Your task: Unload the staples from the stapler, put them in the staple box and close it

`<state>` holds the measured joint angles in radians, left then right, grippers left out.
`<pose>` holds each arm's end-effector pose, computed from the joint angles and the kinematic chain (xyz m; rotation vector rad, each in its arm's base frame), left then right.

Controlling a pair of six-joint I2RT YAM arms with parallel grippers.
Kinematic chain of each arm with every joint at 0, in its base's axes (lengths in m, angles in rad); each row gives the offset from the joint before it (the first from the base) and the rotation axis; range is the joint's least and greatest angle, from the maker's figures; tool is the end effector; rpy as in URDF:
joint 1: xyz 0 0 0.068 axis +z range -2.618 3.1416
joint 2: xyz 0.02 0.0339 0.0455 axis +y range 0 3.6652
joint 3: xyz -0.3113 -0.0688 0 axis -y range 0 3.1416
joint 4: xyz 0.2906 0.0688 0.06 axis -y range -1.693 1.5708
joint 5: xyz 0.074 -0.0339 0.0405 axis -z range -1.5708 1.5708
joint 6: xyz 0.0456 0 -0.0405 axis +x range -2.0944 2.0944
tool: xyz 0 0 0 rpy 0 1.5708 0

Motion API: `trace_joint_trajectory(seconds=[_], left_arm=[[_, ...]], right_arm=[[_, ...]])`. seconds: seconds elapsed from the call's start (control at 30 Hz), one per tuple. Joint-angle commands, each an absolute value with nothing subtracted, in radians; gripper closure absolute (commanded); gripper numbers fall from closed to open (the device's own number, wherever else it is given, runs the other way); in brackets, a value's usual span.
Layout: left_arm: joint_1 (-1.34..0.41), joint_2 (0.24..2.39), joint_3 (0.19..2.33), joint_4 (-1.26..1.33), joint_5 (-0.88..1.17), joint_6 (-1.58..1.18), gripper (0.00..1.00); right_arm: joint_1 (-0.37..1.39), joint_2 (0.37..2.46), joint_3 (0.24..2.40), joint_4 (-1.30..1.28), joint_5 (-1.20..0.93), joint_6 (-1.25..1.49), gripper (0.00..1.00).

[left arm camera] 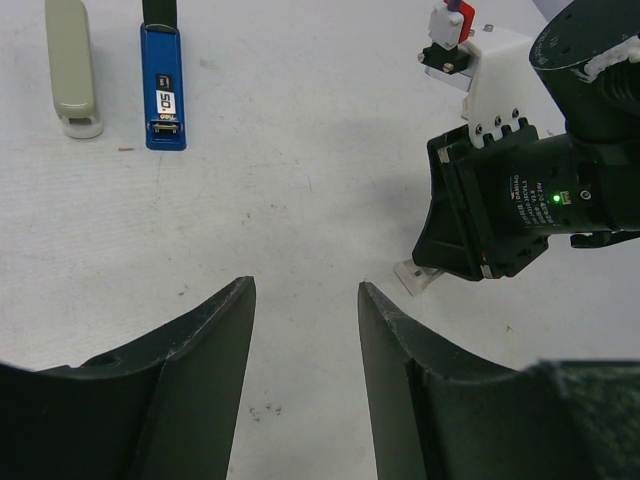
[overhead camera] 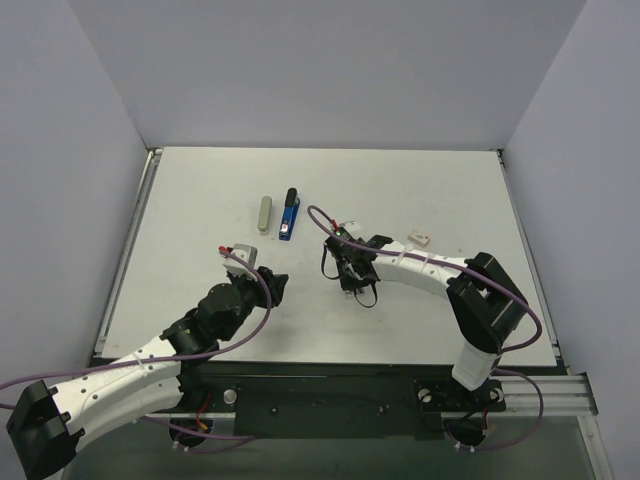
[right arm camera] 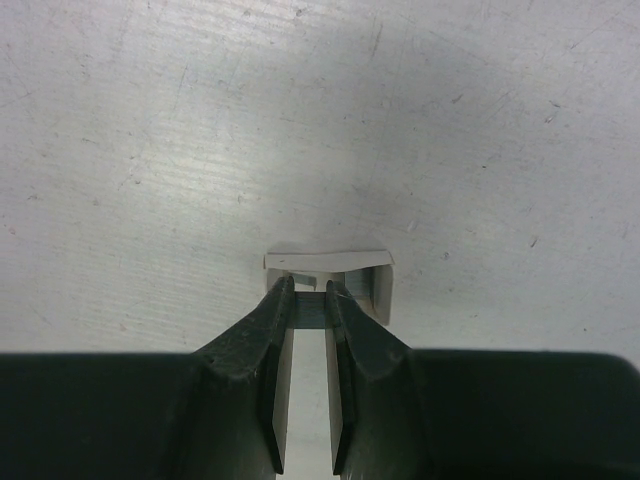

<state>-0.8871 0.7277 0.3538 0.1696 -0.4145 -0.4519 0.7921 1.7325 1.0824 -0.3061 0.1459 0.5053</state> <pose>0.1363 -0.1383 0.2468 0.0864 1.7951 -0.6028 0.2902 0.2847 0.1953 -0.3054 2.5281 0.3398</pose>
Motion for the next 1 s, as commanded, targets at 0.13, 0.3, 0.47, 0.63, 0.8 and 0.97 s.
trace_joint_trajectory(seconds=[0.13, 0.3, 0.47, 0.63, 0.8, 0.97], left_arm=[[-0.882, 0.729, 0.362, 0.207, -0.4, -0.459, 0.44], [-0.882, 0.73, 0.362, 0.209, -0.4, -0.459, 0.44], [-0.882, 0.73, 0.362, 0.209, -0.4, -0.459, 0.44], [-0.882, 0.732, 0.362, 0.21, -0.4, -0.457, 0.44], [-0.882, 0.735, 0.362, 0.212, -0.399, -0.459, 0.44], [-0.882, 0.733, 0.362, 0.21, -0.4, -0.459, 0.44]], right_arm=[[0.788, 1.738, 1.086, -0.324, 0.146, 0.522, 0.84], [0.788, 1.73, 1.081, -0.324, 0.149, 0.52, 0.82], [0.79, 1.717, 1.074, -0.324, 0.15, 0.522, 0.82], [0.788, 1.706, 1.068, -0.324, 0.163, 0.525, 0.8], [0.788, 1.7, 1.083, -0.322, 0.179, 0.517, 0.78], [0.784, 1.712, 1.094, -0.322, 0.183, 0.514, 0.81]])
